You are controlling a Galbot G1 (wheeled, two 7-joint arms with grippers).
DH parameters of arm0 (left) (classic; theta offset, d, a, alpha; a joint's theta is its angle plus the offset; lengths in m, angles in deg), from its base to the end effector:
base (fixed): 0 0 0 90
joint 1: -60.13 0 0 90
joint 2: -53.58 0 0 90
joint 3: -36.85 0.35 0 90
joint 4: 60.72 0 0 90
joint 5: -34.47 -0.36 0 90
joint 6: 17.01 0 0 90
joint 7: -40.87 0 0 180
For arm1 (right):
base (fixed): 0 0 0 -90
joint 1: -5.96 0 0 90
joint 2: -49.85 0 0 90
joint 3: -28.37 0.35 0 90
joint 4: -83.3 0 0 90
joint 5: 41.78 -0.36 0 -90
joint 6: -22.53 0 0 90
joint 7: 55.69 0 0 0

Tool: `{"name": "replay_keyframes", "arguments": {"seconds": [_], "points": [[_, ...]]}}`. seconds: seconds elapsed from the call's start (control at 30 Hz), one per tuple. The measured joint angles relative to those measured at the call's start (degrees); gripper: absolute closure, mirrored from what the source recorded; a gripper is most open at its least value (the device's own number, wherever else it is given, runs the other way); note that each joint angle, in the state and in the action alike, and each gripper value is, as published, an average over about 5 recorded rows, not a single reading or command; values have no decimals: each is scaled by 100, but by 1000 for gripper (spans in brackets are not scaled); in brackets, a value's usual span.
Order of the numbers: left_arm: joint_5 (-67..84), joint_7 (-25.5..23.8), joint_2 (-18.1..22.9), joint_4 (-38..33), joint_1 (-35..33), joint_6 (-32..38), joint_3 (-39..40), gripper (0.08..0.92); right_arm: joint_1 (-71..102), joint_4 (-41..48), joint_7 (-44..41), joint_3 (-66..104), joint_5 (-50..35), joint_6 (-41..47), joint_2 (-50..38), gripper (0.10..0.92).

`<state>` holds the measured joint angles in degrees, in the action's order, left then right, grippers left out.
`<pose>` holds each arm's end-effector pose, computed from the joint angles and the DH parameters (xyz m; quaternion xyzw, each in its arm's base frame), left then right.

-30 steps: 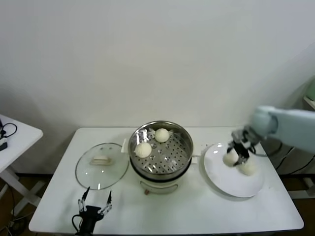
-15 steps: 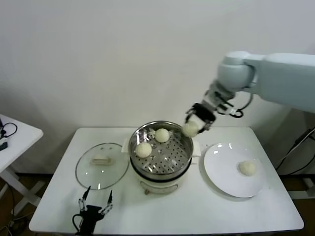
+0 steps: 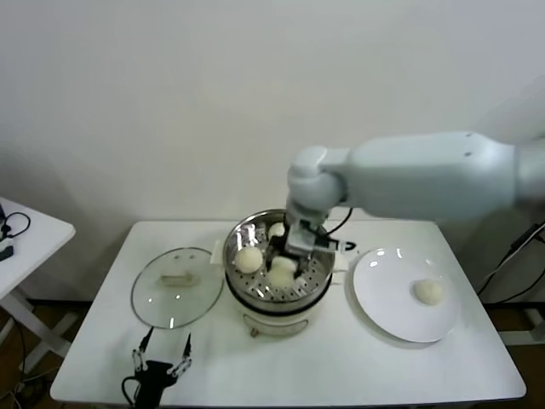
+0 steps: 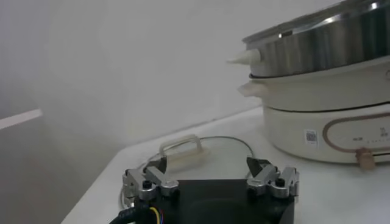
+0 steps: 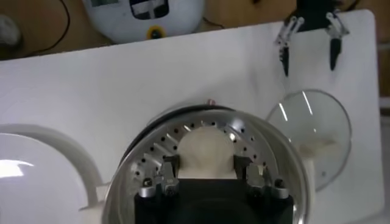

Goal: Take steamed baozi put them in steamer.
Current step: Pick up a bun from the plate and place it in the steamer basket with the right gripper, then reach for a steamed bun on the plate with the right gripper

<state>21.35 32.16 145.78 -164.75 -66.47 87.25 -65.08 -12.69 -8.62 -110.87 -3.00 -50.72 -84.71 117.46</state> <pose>0.1162 0.0621 -0.4167 -0.0137 -0.9853 -0.1402 0.0964 0.4668 0.1553 -0.0401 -0.6904 0.1182 -0.7137 0.0005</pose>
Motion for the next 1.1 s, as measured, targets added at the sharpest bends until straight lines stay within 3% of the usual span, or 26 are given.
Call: {"name": "replay_keyframes", "arguments": {"seconds": [0.5,0.67,0.83,1.1], "points": [[7,3,0,57,14,23,-17,177,855,758,-81,147,896,-556,590,393],[14,3,0,51,7,29,-32,177,911,945,-164,194,954,-711,672,296],[15,3,0,29,4,31,-33,177,877,1104,-223,278,861,-840,663,211],[2,2,0,-6,-12,32,-14,177,226,1345,-571,-41,-60,-794,361,203]]}}
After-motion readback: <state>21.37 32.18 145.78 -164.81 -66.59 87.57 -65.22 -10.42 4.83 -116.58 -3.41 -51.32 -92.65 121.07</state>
